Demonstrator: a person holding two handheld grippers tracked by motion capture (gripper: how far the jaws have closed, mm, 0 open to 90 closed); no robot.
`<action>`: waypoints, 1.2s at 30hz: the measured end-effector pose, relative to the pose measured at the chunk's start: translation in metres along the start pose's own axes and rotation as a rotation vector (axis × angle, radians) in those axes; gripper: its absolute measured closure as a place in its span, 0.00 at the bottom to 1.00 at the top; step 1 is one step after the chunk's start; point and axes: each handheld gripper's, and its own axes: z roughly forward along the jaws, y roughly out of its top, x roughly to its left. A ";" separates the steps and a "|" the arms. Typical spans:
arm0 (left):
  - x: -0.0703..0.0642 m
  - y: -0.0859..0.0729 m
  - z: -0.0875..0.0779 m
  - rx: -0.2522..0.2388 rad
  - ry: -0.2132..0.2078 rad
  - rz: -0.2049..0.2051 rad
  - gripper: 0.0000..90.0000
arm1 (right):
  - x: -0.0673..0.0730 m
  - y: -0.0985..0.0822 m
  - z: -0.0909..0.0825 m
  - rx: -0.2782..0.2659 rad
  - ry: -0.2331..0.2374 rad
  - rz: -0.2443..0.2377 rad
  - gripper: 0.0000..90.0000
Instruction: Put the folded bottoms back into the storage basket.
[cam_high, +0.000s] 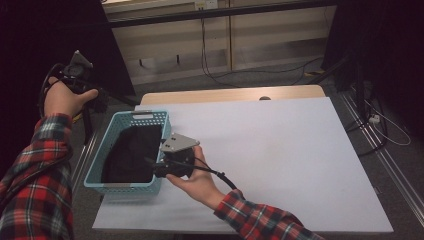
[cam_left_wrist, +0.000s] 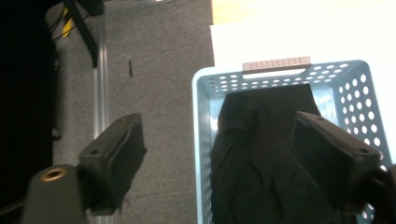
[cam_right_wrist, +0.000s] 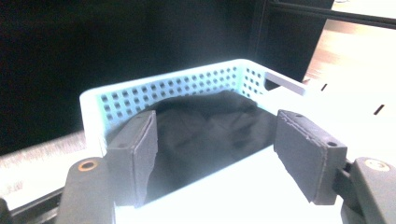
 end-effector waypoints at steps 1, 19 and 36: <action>0.000 -0.002 0.003 -0.001 -0.020 0.000 0.19 | -0.003 -0.001 -0.004 0.019 -0.004 -0.012 0.30; -0.027 -0.031 0.052 0.012 -0.166 0.026 0.16 | -0.051 -0.032 -0.049 0.074 -0.023 0.036 0.24; -0.054 -0.053 0.084 -0.030 -0.237 0.052 0.19 | -0.081 -0.075 -0.079 0.201 -0.043 0.066 0.23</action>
